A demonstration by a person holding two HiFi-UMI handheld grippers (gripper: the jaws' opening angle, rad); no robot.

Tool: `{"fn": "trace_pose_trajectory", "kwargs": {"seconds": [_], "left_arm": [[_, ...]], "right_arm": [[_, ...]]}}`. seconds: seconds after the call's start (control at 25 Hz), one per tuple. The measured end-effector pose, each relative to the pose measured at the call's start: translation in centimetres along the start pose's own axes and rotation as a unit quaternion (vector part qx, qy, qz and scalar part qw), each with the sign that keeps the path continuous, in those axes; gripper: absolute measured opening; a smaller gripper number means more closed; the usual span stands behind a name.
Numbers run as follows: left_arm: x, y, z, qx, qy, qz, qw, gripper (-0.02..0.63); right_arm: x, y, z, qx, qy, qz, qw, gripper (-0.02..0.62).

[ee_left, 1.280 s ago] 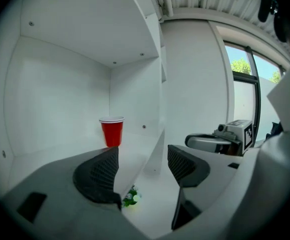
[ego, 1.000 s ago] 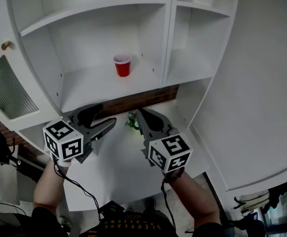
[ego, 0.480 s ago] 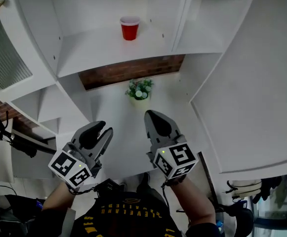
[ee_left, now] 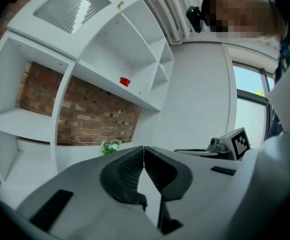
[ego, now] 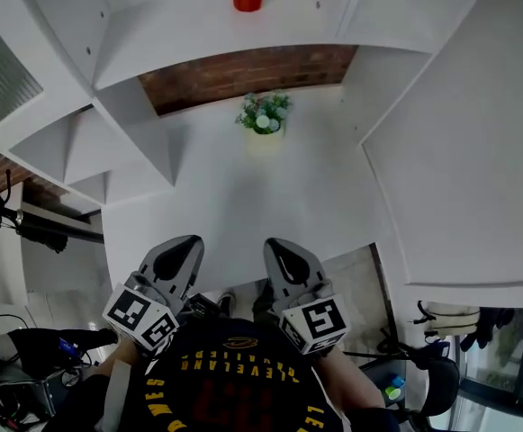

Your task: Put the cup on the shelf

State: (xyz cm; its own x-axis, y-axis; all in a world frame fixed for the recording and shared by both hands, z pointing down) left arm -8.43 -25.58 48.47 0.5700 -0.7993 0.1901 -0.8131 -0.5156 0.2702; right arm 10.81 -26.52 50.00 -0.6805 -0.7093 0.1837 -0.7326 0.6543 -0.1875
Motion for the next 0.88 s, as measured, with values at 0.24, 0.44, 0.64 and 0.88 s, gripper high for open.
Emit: {"fn": "trace_pose_trajectory", "kwargs": {"seconds": [0.24, 0.44, 0.64, 0.88], "left_arm": [[0.6, -1.4, -0.7, 0.009, 0.000, -0.004, 1.0000, 0.005], [1.1, -1.7, 0.1, 0.014, -0.014, -0.001, 0.9998, 0.005], [1.6, -1.8, -0.1, 0.011, -0.005, -0.007, 0.9999, 0.005], [1.7, -1.3, -0.1, 0.009, -0.003, -0.002, 1.0000, 0.005]], "right_arm": [[-0.6, 1.2, -2.3, 0.030, 0.005, 0.015, 0.999, -0.006], [-0.5, 2.0, -2.3, 0.012, 0.012, 0.031, 0.999, -0.006], [-0.4, 2.1, -2.0, 0.008, 0.019, 0.040, 0.999, -0.006], [-0.1, 1.5, -1.9, 0.014, 0.016, 0.034, 0.999, -0.006]]}}
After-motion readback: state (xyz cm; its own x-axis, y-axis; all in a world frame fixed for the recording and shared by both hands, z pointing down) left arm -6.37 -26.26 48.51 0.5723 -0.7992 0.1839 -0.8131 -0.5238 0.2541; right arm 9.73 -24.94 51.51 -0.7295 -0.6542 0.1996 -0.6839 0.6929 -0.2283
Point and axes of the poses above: the fingertips, and each gripper's own axes: x forward along the fingers, y to its left, z out of its top, the point moved 6 cm from there along -x, backward along the fingers, and after that the axes turned 4 degrees about z, right-handed, at the moved point
